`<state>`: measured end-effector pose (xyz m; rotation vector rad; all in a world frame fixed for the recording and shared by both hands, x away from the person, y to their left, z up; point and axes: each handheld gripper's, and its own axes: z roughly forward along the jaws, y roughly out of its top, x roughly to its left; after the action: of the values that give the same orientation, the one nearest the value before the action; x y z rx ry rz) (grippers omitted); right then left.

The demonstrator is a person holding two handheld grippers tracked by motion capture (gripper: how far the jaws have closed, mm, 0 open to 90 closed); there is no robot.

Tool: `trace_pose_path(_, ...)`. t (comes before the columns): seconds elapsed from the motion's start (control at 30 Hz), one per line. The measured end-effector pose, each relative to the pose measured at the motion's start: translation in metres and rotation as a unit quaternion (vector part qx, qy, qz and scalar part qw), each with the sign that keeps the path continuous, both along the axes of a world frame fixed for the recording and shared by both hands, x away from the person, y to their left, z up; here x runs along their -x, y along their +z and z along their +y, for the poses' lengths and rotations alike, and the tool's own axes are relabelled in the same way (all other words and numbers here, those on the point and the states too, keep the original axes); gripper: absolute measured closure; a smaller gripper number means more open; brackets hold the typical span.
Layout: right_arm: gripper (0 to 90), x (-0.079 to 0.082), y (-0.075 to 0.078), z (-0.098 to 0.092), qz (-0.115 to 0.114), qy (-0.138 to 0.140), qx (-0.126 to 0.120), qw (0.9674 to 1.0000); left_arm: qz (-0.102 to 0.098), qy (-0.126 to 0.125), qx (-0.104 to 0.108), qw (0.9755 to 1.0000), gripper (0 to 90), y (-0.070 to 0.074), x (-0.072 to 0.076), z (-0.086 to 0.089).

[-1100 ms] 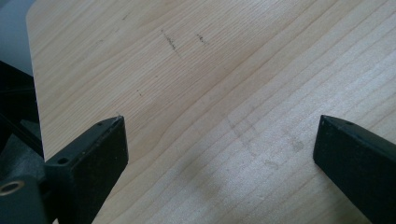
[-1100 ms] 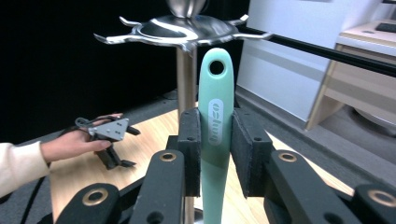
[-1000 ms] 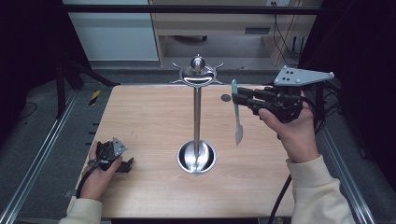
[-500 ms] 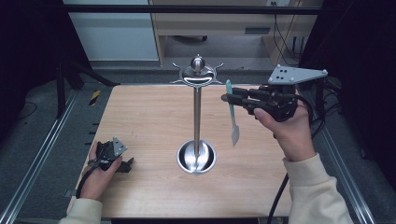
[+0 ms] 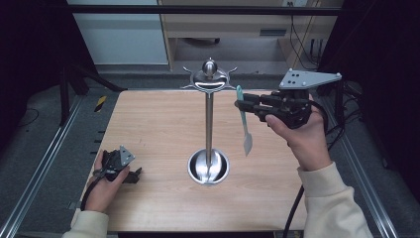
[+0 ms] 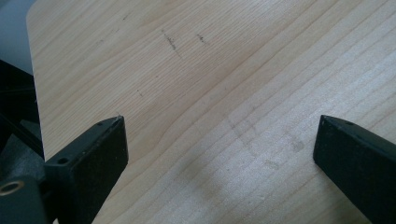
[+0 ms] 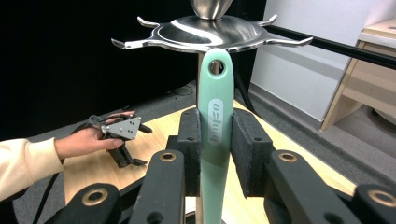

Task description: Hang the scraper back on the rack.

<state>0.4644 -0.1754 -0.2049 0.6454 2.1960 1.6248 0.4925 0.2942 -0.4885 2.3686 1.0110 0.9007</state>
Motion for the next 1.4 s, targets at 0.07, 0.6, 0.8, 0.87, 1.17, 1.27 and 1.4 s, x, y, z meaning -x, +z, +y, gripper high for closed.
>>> trace_pose_path(0.07,74.4,0.0,0.0,0.001,0.0,0.0,0.0,1.0,0.0,0.0,-0.001,1.0,2.9,0.0,0.0,0.0)
trace_pose_path(0.6,74.4,-0.004,-0.002,0.008,0.001,-0.001,-0.005,1.0,0.0,-0.001,0.0,1.0,2.9,0.0,0.0,0.0)
trace_pose_path(0.8,74.4,-0.005,-0.003,0.009,0.001,-0.002,-0.007,1.0,0.0,-0.001,0.001,1.0,2.9,0.0,0.0,0.0)
trace_pose_path(0.87,74.4,-0.005,-0.003,0.01,0.001,-0.002,-0.007,1.0,0.0,-0.001,0.0,1.0,2.8,0.0,0.0,0.0)
trace_pose_path(1.17,74.4,-0.006,-0.005,0.011,0.001,-0.002,-0.009,1.0,0.0,-0.001,0.0,1.0,2.9,0.0,0.0,0.0)
trace_pose_path(1.27,74.4,-0.006,-0.006,0.011,0.0,-0.002,-0.01,0.9999,0.0,-0.001,0.0,1.0,2.9,0.0,0.0,0.0)
trace_pose_path(1.4,74.3,-0.006,-0.006,0.011,-0.001,-0.002,-0.01,0.9999,0.0,-0.001,0.0,1.0,2.8,0.0,0.0,0.0)
